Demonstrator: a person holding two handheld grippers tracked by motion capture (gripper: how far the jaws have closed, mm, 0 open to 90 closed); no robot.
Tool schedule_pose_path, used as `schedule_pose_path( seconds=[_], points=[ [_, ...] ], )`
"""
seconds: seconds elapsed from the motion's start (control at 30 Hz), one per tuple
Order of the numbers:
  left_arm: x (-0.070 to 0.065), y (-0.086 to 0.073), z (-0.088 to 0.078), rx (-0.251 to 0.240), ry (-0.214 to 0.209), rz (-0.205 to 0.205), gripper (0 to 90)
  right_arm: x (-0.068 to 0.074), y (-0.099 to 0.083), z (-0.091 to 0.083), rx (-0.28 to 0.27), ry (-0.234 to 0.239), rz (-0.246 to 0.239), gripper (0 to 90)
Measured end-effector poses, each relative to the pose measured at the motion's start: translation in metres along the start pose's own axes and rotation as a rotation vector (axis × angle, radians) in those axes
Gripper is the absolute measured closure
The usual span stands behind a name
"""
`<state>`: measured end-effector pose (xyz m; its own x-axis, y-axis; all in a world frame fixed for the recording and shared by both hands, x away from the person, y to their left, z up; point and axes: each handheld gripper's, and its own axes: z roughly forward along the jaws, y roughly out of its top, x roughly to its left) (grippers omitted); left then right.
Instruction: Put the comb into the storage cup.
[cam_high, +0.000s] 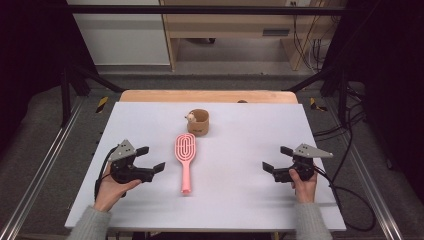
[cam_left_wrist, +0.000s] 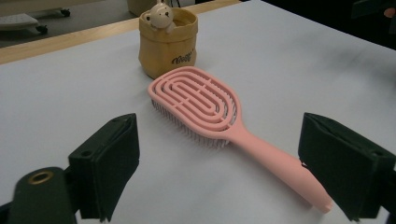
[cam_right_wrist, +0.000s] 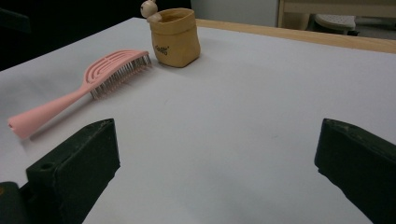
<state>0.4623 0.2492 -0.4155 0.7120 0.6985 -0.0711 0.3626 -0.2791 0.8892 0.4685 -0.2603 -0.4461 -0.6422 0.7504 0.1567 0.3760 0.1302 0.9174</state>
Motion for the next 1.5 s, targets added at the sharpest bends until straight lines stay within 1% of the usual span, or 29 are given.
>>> schedule_pose_path(
  seconds=[0.17,0.37,0.63,0.8,0.83,0.87,0.97,1.17,1.27,1.37,1.5],
  points=[
    [-0.005,0.003,0.005,-0.001,-0.003,0.015,17.7,0.0,0.0,-0.001,0.002,0.001,0.0,0.3],
    [-0.006,0.005,0.009,0.001,-0.001,0.008,25.2,0.0,0.0,0.001,0.006,0.001,0.001,0.3],
    [-0.008,0.007,0.013,0.025,-0.01,-0.005,39.1,0.0,-0.001,0.001,0.009,0.001,0.001,0.3],
    [-0.008,0.009,0.015,0.036,-0.012,-0.009,49.7,0.0,-0.001,0.001,0.011,0.001,-0.003,0.3],
    [-0.009,0.009,0.015,0.038,-0.012,-0.012,49.7,0.0,-0.001,0.001,0.011,0.001,-0.003,0.3],
    [-0.01,0.01,0.016,0.04,-0.016,-0.013,53.7,0.0,-0.001,0.001,0.012,0.002,-0.002,0.3],
    [-0.012,0.011,0.018,0.048,-0.013,-0.007,58.4,0.0,-0.001,0.001,0.014,0.002,0.002,0.2],
    [-0.015,0.013,0.022,0.053,-0.013,-0.002,64.5,0.0,-0.001,0.001,0.014,0.002,0.002,0.3],
    [-0.018,0.014,0.026,0.072,-0.015,0.003,67.3,0.0,-0.001,0.002,0.014,0.002,0.001,0.2],
    [-0.02,0.014,0.028,0.078,-0.014,0.004,68.9,0.0,-0.001,0.002,0.013,0.001,0.001,0.3],
    [-0.023,0.014,0.033,0.099,-0.013,0.007,71.9,0.0,-0.001,0.002,0.014,0.001,-0.004,0.2]
  ],
)
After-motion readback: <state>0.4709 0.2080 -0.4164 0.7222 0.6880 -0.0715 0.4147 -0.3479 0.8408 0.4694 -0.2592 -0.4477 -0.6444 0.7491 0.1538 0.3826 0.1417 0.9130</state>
